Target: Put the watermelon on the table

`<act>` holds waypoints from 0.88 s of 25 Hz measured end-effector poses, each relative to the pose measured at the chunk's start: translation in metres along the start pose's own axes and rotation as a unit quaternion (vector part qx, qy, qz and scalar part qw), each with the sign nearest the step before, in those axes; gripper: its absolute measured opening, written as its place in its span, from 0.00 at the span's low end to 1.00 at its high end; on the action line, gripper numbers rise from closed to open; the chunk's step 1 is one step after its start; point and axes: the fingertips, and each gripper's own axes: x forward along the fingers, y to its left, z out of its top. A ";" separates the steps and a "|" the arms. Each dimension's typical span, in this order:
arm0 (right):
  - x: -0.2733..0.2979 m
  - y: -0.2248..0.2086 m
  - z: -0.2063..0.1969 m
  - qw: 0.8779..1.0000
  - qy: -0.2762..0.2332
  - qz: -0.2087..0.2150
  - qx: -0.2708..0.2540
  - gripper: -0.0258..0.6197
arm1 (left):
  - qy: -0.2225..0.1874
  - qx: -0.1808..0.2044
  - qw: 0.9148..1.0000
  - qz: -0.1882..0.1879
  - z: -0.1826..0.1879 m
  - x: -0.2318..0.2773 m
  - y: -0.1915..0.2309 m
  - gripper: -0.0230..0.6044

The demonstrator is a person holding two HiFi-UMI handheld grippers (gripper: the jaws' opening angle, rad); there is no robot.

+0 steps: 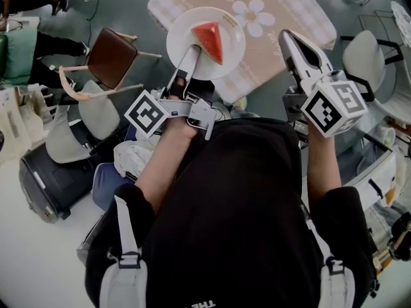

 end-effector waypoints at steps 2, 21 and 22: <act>0.001 0.000 0.000 1.000 -0.001 0.003 0.001 0.06 | -0.003 0.000 1.000 0.001 0.000 0.000 -0.001 0.06; -0.005 -0.001 0.002 1.000 -0.011 0.000 0.003 0.06 | 0.002 0.012 1.000 -0.001 0.000 0.000 -0.004 0.06; -0.005 0.000 0.003 1.000 -0.013 -0.002 0.003 0.06 | 0.005 0.012 1.000 -0.002 0.000 0.001 -0.005 0.06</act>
